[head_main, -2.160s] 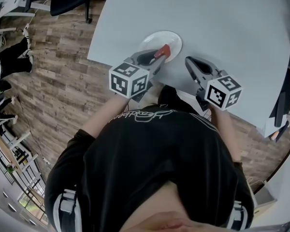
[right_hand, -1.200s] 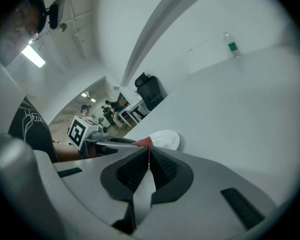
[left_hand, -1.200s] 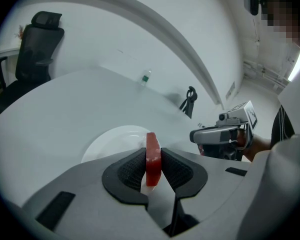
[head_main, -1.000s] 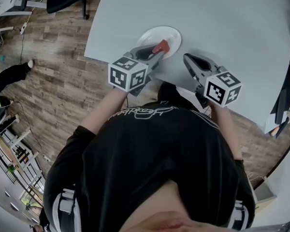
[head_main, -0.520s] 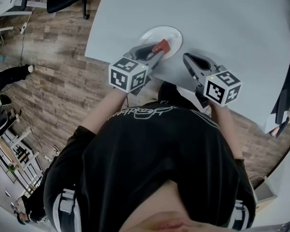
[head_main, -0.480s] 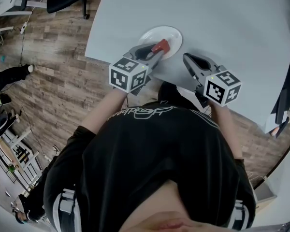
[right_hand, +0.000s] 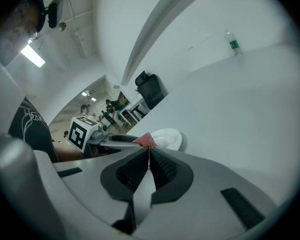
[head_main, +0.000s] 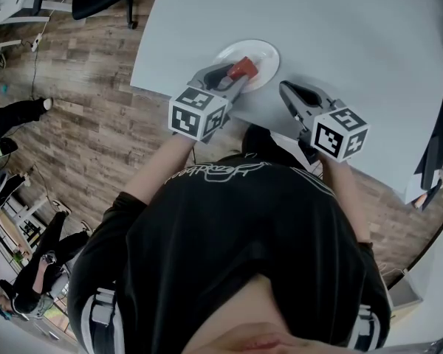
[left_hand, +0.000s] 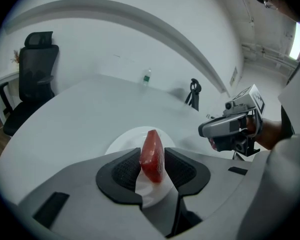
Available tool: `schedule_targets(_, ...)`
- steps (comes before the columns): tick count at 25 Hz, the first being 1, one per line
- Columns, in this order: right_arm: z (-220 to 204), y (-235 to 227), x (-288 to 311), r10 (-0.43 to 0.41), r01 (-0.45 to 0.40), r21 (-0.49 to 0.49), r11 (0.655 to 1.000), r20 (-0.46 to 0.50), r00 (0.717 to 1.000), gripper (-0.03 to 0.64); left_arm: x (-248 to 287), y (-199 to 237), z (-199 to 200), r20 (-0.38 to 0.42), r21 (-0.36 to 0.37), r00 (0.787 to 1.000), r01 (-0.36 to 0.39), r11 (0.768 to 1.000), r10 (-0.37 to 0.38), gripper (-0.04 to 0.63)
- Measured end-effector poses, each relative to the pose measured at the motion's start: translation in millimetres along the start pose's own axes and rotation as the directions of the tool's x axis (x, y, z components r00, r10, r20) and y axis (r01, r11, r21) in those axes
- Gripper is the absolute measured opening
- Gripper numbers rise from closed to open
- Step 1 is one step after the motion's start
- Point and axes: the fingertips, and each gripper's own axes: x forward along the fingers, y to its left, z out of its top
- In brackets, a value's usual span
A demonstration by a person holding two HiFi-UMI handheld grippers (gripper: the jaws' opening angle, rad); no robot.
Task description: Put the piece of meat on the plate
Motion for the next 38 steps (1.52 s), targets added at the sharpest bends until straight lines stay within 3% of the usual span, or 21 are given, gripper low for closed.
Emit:
schedule_targets(7,-1,-1,1,0.001,-0.001,0.002,1.0,-0.002,1.0,0.011,0,8,-1,-0.008,0.038,0.998,-0.057,0.998,0.058,0.161)
schedule_targets(11,-1,-2,1,0.002,-0.002,0.0,1.0,-0.004,1.0,0.011,-1,16,-3,-0.008,0.005,0.997,-0.079,0.997,0.079,0.179)
schedule_targets(24,10,-3,10,0.012,-0.012,-0.02,1.0,0.006,1.0,0.011,-1,20,1,-0.003,-0.031,0.998,-0.06,0.998,0.059,0.192)
schedule_targets(31,12,9,14,0.004,-0.005,-0.085,0.996,-0.008,1.0,0.011,-18,12,14,0.032,-0.038,0.998,-0.047,0.998,0.048,0.19)
schedule_targets(38,18,35,5,0.001,0.002,-0.139,0.99,0.021,1.0,0.011,-54,-15,29,0.103,-0.018,0.995,0.001,1.0,0.001,0.077)
